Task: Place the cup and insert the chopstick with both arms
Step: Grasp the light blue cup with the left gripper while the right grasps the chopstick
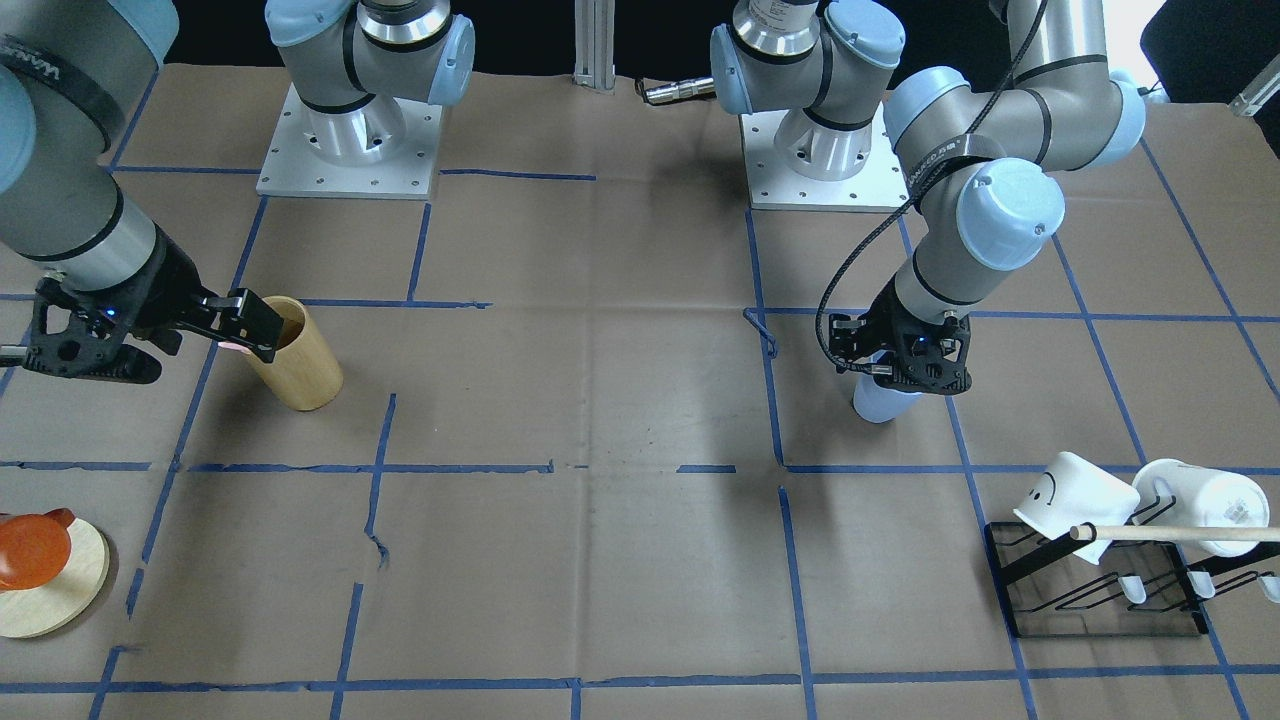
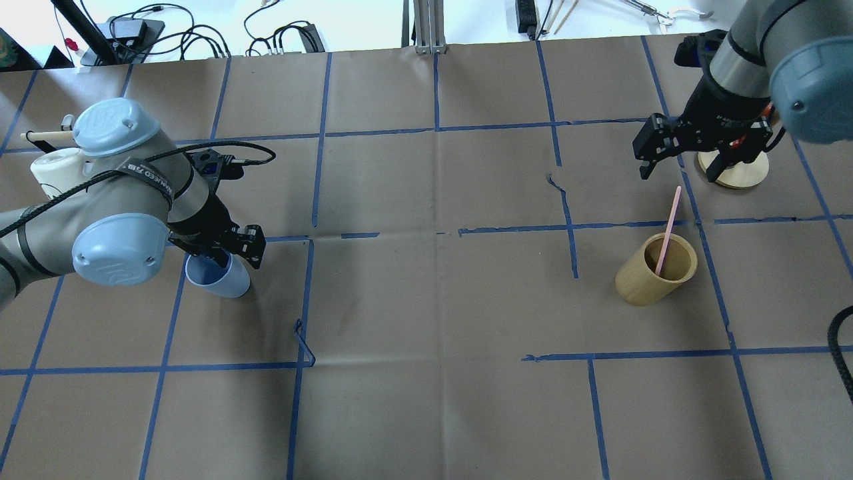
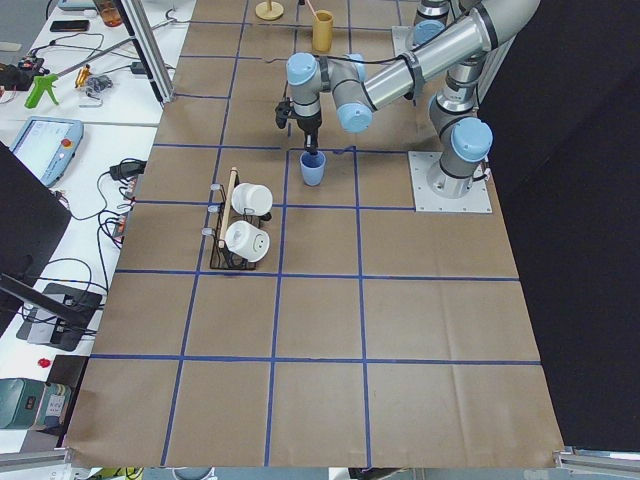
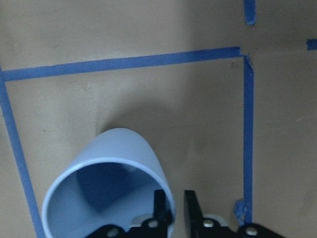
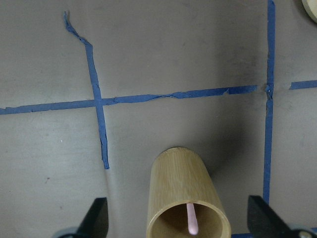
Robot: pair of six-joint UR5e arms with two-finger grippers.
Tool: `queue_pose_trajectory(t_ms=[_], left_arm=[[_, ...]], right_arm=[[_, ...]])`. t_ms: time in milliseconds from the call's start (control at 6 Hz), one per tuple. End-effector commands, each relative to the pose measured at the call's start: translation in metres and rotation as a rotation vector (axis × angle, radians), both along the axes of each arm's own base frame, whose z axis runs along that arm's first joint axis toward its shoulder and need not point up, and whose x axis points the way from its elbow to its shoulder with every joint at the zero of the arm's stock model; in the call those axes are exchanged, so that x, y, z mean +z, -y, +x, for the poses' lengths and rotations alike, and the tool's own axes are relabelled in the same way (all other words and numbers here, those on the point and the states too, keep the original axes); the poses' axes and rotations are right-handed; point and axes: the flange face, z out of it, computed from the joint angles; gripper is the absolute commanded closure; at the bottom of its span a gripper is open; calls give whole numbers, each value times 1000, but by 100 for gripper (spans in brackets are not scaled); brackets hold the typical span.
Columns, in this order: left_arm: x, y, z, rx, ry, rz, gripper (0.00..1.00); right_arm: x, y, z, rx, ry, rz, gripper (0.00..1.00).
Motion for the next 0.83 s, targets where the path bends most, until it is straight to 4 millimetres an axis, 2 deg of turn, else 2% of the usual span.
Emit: queue_pose_trajectory(t_ms=[0,167,333,500,667], left_arm=[[14,-1,-6,9,9,-23,100],[28,3,-18,56,14,-56,99],[46,5,-71,67,8,-107,99],[62,12,-140,134,9,-155,99],[69,38,-194,159,11,-185,99]], right_arm=[[-3,-6,-2,-4,-26,20,31],[-4,-7,-3,0,-34,26,46],[-4,-9,-3,1,-28,50,68],[-5,-10,-2,1,-26,59,82],[-2,-11,-2,1,-27,53,90]])
